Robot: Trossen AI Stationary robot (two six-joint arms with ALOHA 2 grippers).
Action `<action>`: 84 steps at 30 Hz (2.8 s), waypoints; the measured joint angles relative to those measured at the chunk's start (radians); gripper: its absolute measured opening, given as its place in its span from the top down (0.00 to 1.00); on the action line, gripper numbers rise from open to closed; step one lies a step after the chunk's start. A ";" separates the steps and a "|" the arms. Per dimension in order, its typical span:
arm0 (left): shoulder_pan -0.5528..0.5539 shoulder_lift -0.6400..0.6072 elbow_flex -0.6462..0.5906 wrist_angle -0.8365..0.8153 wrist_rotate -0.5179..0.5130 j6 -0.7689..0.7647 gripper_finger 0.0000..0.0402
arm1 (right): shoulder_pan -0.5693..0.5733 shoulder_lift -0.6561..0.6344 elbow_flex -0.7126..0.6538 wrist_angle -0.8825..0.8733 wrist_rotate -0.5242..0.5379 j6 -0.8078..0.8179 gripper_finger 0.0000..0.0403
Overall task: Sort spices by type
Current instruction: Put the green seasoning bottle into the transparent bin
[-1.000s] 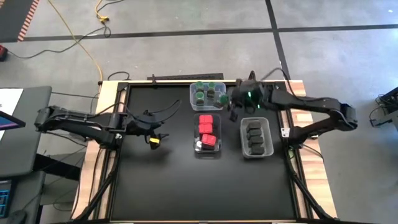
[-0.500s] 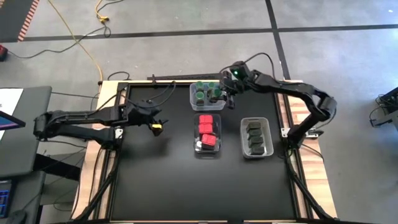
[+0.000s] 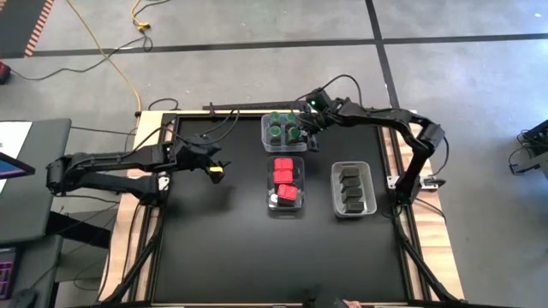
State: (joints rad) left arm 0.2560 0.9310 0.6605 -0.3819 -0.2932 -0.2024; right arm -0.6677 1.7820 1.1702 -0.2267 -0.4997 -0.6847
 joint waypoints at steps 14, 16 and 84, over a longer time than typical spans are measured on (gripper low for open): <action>0.009 0.000 0.000 -0.001 0.000 -0.007 0.30 | -0.010 0.039 0.001 0.031 0.007 0.049 0.43; 0.009 0.000 0.000 -0.001 0.000 -0.008 0.30 | -0.015 0.039 0.001 0.014 0.007 0.049 0.42; 0.008 0.000 0.000 -0.013 0.000 -0.030 0.30 | -0.014 0.039 0.000 0.033 0.012 0.075 0.40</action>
State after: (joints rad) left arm 0.2643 0.9313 0.6605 -0.3947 -0.2932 -0.2321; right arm -0.6815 1.8210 1.1706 -0.1936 -0.4881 -0.6094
